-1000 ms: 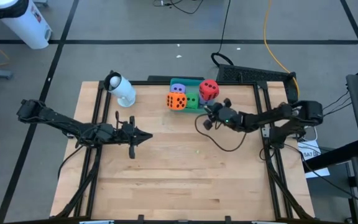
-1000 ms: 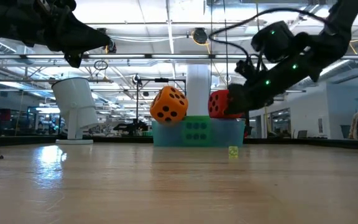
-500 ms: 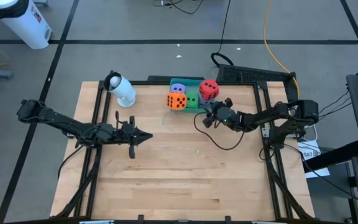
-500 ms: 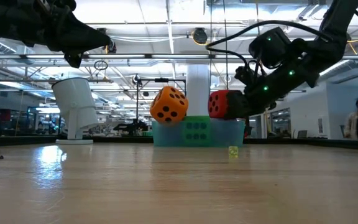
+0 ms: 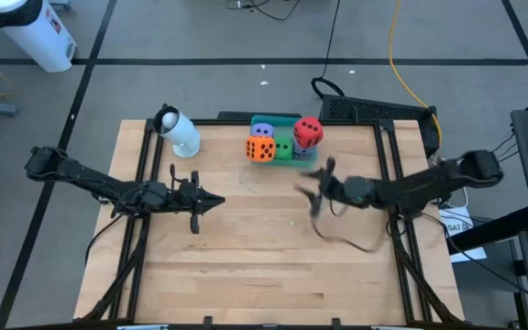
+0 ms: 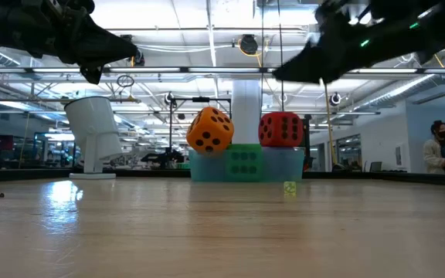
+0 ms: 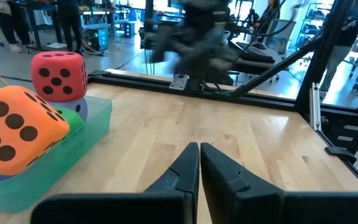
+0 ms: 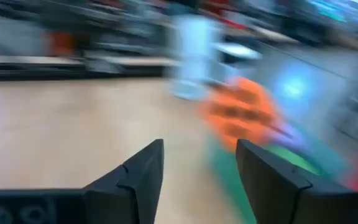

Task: Pick & Place Dice
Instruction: Put the small green dice into the green bin

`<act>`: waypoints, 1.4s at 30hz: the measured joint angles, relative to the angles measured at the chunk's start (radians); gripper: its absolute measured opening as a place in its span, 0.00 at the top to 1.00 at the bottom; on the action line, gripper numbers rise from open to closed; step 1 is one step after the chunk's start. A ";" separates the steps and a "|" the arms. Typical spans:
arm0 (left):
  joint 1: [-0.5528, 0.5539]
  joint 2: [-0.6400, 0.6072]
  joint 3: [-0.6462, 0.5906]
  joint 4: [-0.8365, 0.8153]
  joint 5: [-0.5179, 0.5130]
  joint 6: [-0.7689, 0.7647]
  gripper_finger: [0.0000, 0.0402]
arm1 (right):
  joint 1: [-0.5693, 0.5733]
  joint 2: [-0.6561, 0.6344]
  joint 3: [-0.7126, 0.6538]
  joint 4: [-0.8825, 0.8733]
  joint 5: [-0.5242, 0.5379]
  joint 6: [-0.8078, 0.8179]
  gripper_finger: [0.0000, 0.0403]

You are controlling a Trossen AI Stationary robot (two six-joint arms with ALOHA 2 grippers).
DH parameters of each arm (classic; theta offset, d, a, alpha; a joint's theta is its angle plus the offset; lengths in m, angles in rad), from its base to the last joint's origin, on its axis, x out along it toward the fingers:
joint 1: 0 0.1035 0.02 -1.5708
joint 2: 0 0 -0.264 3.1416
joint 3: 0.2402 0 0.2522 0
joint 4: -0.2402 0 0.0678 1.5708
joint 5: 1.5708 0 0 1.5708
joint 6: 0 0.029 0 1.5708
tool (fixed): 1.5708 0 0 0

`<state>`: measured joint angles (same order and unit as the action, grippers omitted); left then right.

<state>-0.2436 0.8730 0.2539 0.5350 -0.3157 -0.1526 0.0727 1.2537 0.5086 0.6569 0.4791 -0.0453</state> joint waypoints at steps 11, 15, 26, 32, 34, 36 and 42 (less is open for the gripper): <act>0.000 0.000 0.000 0.000 0.000 -0.004 0.94 | 0.246 -0.229 -0.216 0.104 -0.208 -0.030 0.69; 0.000 0.000 0.000 0.000 0.000 -0.004 0.94 | 0.229 -0.254 -0.278 0.182 -0.189 -0.031 0.74; 0.000 0.000 0.000 0.000 0.000 -0.005 0.94 | 0.202 -0.260 -0.296 0.214 -0.193 -0.018 0.85; 0.000 0.000 0.000 0.000 0.000 -0.005 0.94 | 0.202 -0.260 -0.296 0.205 -0.193 -0.018 0.89; 0.000 0.000 0.000 0.000 0.000 -0.005 0.94 | 0.202 -0.260 -0.296 0.199 -0.193 -0.018 0.89; 0.000 0.000 0.000 0.000 0.000 -0.005 0.94 | 0.202 -0.260 -0.296 0.191 -0.194 -0.018 0.90; 0.000 0.000 0.000 0.000 0.000 -0.005 0.94 | 0.202 -0.260 -0.296 0.190 -0.194 -0.019 0.92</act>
<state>-0.2436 0.8730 0.2539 0.5350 -0.3161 -0.1574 0.2745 0.9936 0.2131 0.8473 0.2855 -0.0639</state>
